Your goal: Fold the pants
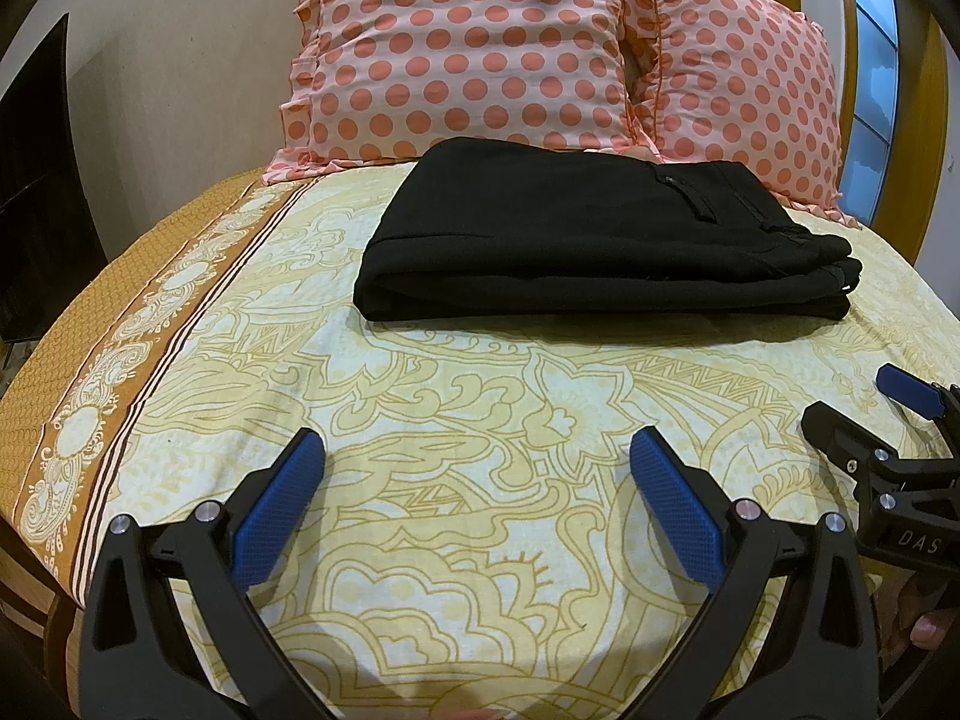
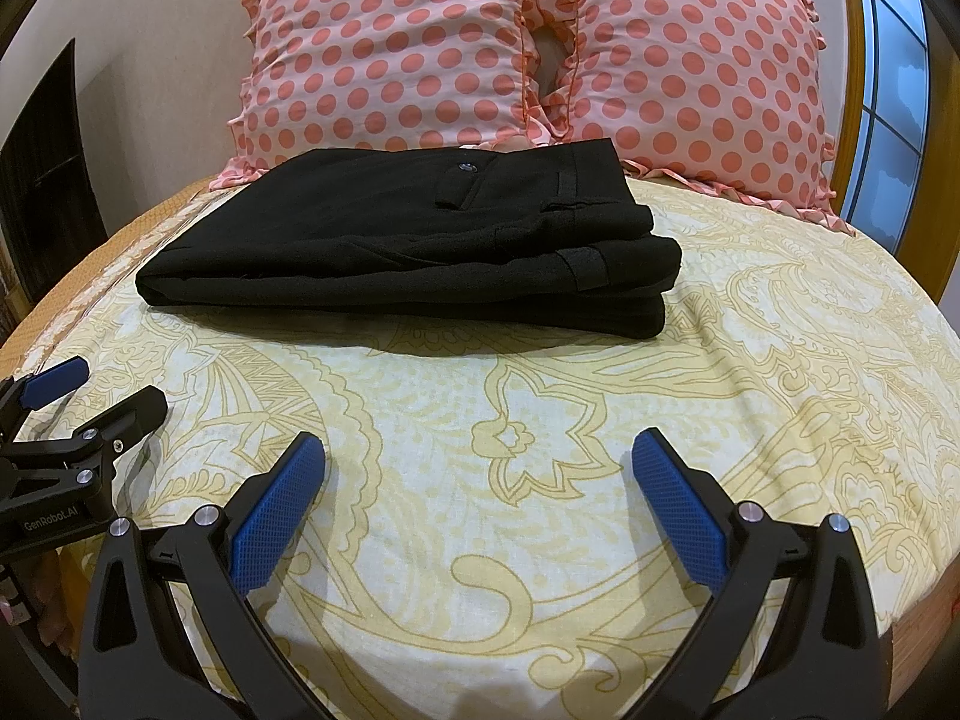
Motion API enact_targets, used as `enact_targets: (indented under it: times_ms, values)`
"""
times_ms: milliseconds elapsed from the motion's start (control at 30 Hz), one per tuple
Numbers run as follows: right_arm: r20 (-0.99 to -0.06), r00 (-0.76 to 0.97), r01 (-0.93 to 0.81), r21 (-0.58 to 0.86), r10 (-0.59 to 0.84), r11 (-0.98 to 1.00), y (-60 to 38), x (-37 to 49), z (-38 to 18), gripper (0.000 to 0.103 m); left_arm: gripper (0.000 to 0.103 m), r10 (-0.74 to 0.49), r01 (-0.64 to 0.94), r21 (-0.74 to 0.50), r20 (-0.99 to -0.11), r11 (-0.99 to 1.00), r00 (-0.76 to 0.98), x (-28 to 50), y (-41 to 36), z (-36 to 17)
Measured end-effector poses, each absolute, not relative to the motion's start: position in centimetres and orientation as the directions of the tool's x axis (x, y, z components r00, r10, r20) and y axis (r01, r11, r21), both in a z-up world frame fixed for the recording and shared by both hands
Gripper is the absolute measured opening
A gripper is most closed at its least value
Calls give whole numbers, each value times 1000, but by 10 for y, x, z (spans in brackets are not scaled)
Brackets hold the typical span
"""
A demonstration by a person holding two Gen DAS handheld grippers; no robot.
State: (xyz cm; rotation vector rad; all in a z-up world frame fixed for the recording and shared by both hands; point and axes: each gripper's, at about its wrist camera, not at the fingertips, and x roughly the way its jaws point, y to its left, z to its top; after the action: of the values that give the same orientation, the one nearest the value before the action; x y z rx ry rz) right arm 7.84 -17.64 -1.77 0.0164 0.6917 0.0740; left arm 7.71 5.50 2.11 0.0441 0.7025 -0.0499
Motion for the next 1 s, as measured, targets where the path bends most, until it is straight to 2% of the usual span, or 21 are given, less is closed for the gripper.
enact_targets:
  times_ms: [1000]
  values:
    - [-635,769,-62,40,73,997,-176,78,-18,102,101,-31,64,27,-649,998,761,77,55,22]
